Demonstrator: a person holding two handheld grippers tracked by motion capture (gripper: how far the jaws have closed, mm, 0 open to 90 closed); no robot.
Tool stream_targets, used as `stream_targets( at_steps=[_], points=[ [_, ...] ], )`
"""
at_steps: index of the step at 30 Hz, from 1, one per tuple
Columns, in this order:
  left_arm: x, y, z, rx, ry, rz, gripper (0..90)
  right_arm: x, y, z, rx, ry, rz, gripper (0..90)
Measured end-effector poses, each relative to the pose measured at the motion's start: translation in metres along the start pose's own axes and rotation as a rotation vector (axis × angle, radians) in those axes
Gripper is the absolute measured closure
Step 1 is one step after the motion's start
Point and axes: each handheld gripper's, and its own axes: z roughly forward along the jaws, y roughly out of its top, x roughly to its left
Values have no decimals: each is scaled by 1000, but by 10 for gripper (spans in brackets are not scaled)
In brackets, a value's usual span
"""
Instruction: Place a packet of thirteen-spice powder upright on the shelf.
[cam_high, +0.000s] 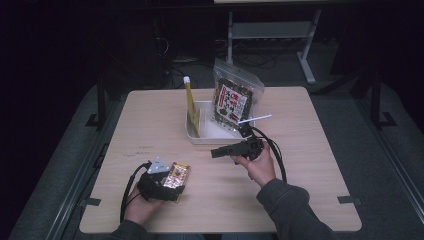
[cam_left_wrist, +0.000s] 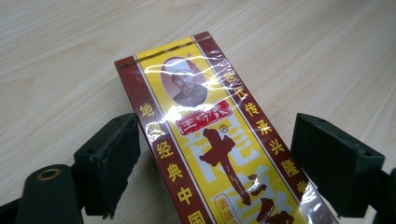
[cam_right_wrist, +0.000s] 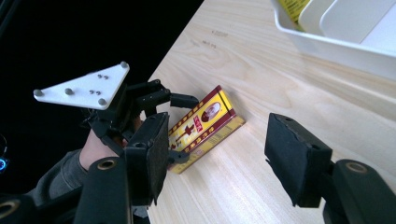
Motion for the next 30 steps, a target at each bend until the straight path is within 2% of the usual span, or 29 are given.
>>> stream_targets(
  at_steps=[4, 8, 11, 18, 22, 28, 30],
  points=[
    [0, 0, 1, 16, 0, -1, 227, 1, -1, 4, 16, -1, -9, 387],
    [-2, 1, 1, 33, 5, 17, 268, 2, -3, 6, 25, -5, -13, 386],
    [-2, 1, 0, 40, 7, 20, 299, 4, -3, 10, 45, -25, -29, 384],
    [-4, 3, -2, 54, 23, 34, 318, 7, -2, 15, 57, -18, -43, 385],
    [-4, 4, -6, 24, 26, 33, 321, 9, -1, 16, 63, -12, -45, 392],
    [-7, 9, -13, -35, -10, 32, 321, 11, 1, 23, 84, -5, -44, 397],
    [-10, 11, -15, -45, -14, 42, 321, 11, 2, 27, 94, -1, -39, 400]
  ],
)
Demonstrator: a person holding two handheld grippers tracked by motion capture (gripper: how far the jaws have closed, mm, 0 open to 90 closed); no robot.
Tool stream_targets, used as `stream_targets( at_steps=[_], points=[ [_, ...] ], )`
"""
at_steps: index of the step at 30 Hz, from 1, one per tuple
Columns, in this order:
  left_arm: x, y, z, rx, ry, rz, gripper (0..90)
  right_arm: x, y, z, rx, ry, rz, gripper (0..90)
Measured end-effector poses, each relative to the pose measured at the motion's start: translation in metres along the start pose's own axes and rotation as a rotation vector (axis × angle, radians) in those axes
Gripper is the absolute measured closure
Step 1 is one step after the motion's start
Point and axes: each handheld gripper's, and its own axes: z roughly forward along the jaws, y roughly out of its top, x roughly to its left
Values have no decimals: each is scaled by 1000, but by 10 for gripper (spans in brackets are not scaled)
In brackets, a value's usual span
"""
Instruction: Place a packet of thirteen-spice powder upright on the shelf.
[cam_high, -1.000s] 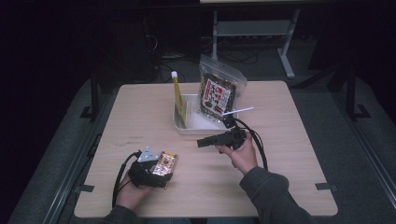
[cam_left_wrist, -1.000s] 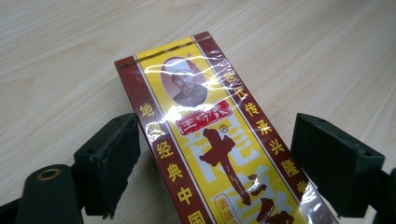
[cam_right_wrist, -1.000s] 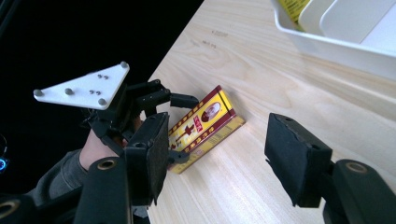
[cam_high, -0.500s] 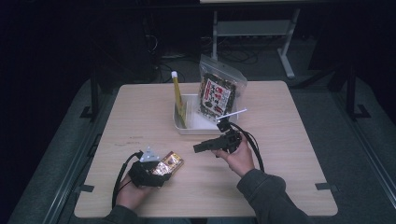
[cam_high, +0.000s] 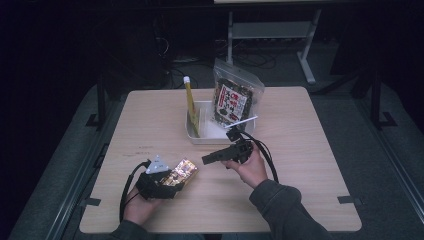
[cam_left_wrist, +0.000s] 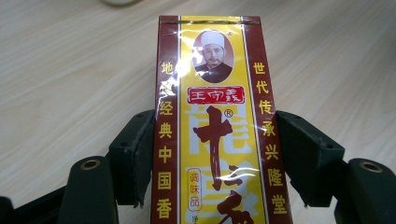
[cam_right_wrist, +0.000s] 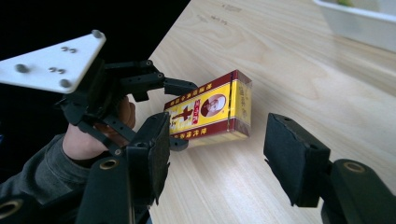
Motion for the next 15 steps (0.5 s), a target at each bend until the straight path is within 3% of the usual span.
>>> stream_targets(
  at_steps=[6, 15],
  points=[
    [-8, 7, -5, -44, -21, 22, 321, 0, 2, 10, 32, 8, 8, 410],
    [-15, 12, -8, -71, -47, 46, 321, -7, 5, 20, 68, 20, 50, 433]
  ],
)
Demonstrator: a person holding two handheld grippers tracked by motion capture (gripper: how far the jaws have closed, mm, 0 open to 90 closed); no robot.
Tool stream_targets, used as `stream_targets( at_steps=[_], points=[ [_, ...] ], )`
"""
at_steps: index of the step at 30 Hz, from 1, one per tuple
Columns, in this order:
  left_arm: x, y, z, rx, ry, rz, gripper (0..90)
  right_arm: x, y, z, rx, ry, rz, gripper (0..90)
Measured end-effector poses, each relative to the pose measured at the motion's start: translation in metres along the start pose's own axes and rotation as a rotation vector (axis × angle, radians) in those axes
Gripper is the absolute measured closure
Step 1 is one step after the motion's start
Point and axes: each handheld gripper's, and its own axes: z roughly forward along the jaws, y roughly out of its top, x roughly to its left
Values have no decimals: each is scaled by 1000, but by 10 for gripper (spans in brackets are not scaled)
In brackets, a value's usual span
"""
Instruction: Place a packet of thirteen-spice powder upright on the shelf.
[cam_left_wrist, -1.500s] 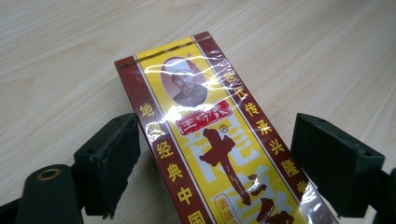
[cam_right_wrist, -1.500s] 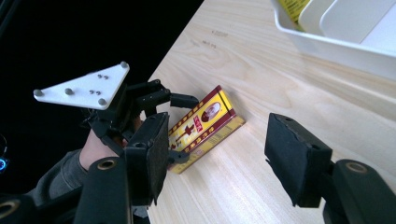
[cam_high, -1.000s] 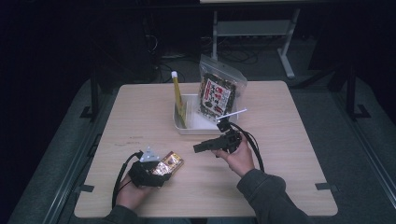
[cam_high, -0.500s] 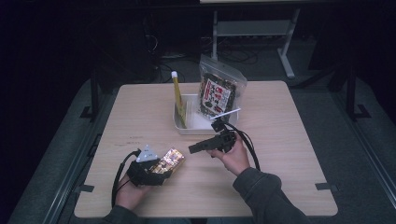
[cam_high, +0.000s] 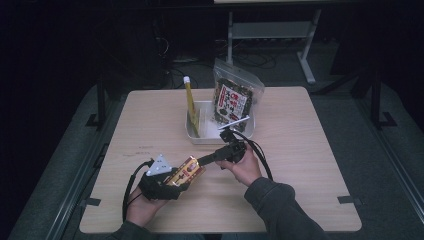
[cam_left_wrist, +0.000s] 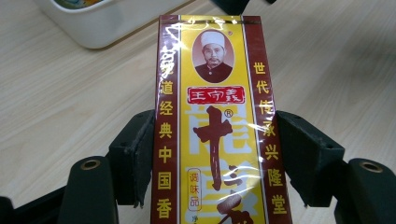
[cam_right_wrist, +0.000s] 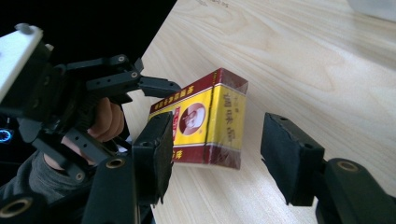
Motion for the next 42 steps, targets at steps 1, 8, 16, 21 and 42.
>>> stream_targets(
  at_steps=[1, 8, 16, 21, 42],
  points=[
    [0, 0, 0, -3, -3, 1, 321, -1, 0, 1, 2, 2, 5, 438],
    [-5, 4, -2, -28, -16, 23, 321, -6, 3, 9, 26, 32, 35, 472],
    [-9, 5, -3, -43, -24, 38, 321, -4, 5, 16, 59, 77, 69, 540],
    [-8, 5, -3, -41, -31, 35, 321, -1, 5, 17, 73, 73, 89, 551],
    [-5, 4, -5, -51, 1, 25, 270, 32, 24, 2, 75, -79, 70, 678]
  ],
)
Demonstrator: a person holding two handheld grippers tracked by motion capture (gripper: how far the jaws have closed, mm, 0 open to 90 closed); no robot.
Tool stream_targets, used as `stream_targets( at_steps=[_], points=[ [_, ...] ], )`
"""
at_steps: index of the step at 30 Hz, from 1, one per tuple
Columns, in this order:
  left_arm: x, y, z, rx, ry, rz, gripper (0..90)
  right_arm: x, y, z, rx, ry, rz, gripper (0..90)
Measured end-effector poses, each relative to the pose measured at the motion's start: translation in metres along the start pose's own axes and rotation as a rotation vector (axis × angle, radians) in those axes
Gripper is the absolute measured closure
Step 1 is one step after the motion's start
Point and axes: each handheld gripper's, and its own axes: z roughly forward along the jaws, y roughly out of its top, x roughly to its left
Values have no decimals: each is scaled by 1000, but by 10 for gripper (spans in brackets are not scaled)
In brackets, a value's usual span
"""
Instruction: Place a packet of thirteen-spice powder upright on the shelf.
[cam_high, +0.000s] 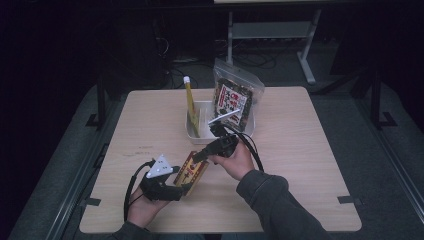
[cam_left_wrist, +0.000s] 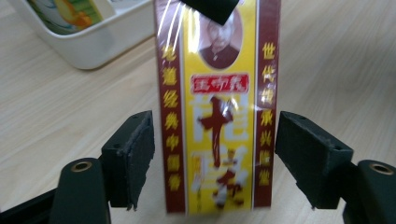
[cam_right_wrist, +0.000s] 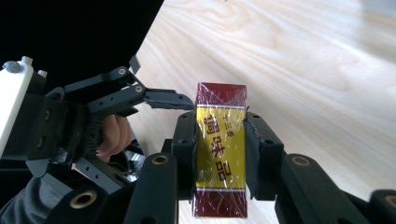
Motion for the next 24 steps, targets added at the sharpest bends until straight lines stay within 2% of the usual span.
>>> stream_targets(
  at_steps=[7, 13, 24],
  points=[
    [4, -1, -6, -19, 8, -28, 253, 4, 6, -27, -48, -63, -8, 678],
    [7, -3, -7, -22, 7, -41, 253, 6, 12, -52, -107, -104, 4, 678],
    [12, -5, -8, -23, 19, -54, 256, 9, 28, -77, -173, -191, 30, 678]
  ],
)
